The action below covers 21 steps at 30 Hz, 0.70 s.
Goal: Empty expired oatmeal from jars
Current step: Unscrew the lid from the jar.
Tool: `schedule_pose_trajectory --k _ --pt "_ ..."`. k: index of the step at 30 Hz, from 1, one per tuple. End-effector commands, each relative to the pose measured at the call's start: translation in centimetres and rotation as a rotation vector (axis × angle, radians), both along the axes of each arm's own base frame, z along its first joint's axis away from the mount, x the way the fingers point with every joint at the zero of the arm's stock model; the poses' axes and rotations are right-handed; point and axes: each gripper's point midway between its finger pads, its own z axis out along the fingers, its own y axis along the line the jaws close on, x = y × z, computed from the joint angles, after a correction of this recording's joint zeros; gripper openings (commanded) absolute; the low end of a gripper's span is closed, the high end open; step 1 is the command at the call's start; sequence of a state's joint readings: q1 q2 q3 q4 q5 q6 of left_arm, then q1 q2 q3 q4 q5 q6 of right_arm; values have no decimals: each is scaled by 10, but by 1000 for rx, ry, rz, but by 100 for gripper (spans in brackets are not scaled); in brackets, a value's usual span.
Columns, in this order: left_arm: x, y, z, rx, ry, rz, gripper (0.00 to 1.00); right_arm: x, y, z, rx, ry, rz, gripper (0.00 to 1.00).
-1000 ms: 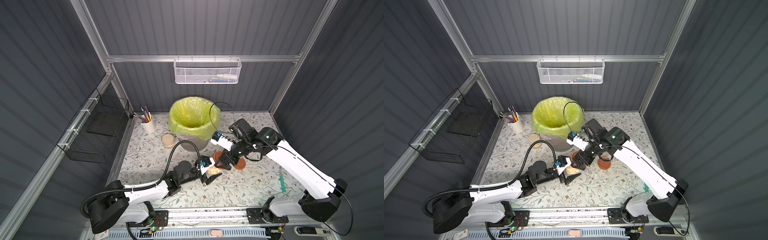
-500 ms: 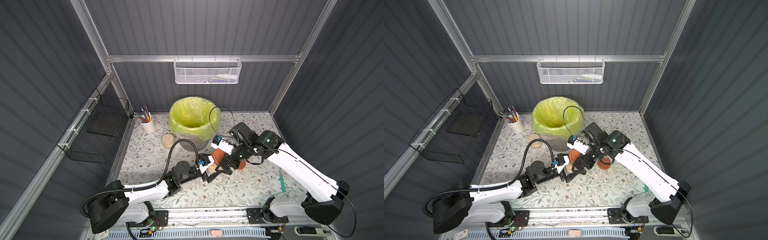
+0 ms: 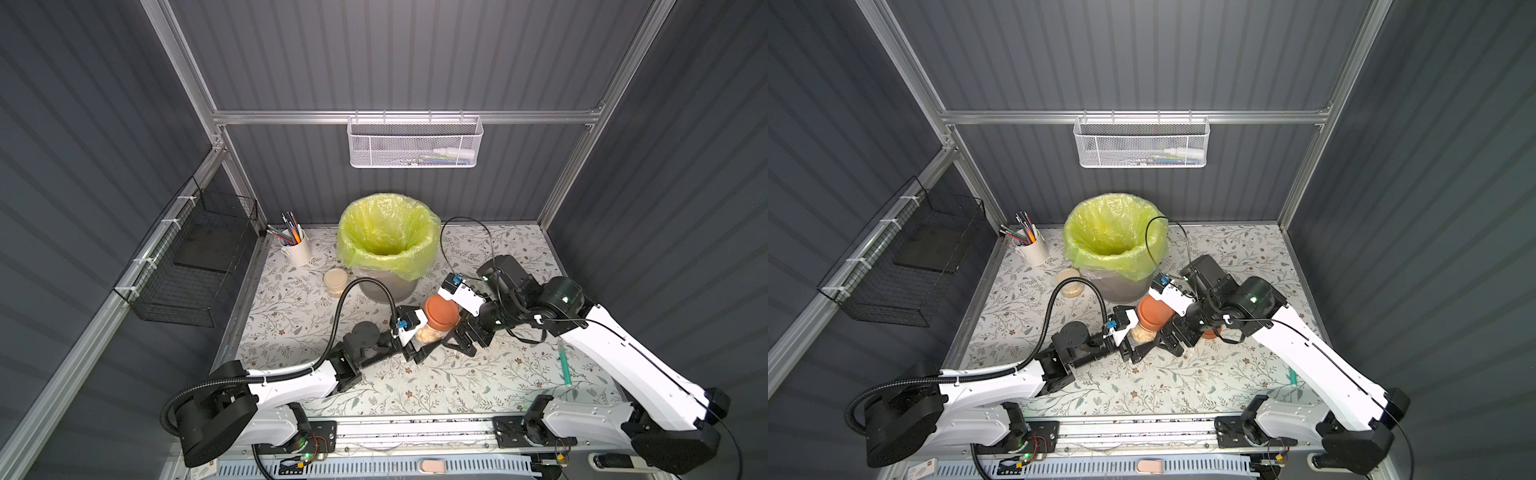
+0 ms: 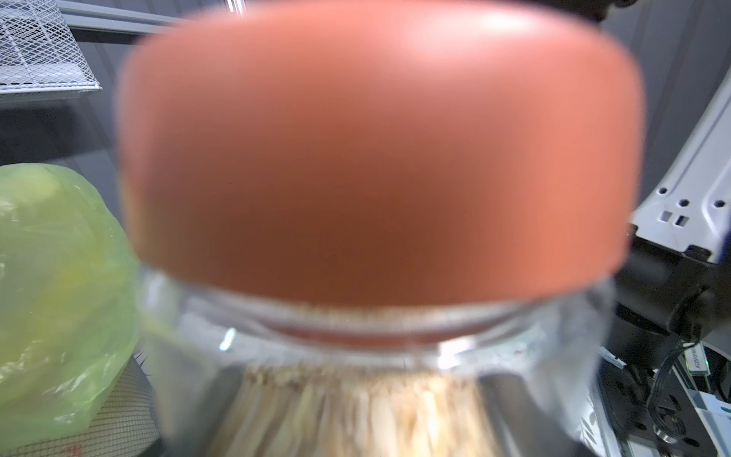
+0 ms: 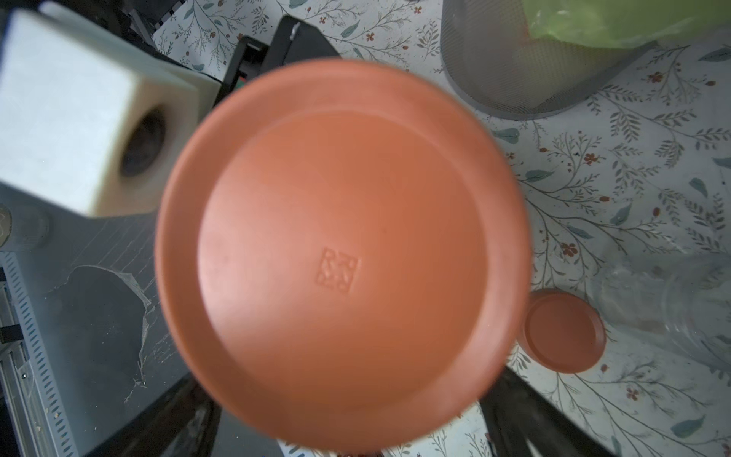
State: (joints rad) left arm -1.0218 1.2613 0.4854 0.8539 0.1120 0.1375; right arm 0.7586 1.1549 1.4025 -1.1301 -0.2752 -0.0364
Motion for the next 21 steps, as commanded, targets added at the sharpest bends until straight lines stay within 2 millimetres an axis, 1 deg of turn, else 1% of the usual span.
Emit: schedule_pose_trajectory --k 1,5,7,9,10,11,13,16,17,18,21 --pt "5 -1 54 -125 -102 23 12 6 -15 14 58 -45 -118 99" --pt "8 -3 50 -97 -115 33 12 11 -31 31 149 -59 -263 99" --pt "10 -5 48 -82 -121 36 12 18 -41 43 190 -40 -377 99" --pt "11 -6 47 -67 -127 41 12 24 -49 55 241 30 -510 99" --pt "12 -6 45 -59 -130 45 12 27 -50 59 272 89 -578 99" --pt "13 -6 45 -54 -133 51 13 28 -50 59 296 156 -641 99" --pt "16 -7 42 -47 -138 65 13 30 -51 53 303 290 -775 99" --pt "18 -8 39 -42 -151 70 13 29 -38 43 342 466 -866 99" --pt "19 -10 37 -32 -155 70 14 29 -36 43 360 502 -891 99" --pt "19 -10 36 -25 -159 68 13 34 -32 36 341 536 -925 99" --pt "21 -11 32 -11 -171 76 13 37 -31 40 332 571 -977 99"
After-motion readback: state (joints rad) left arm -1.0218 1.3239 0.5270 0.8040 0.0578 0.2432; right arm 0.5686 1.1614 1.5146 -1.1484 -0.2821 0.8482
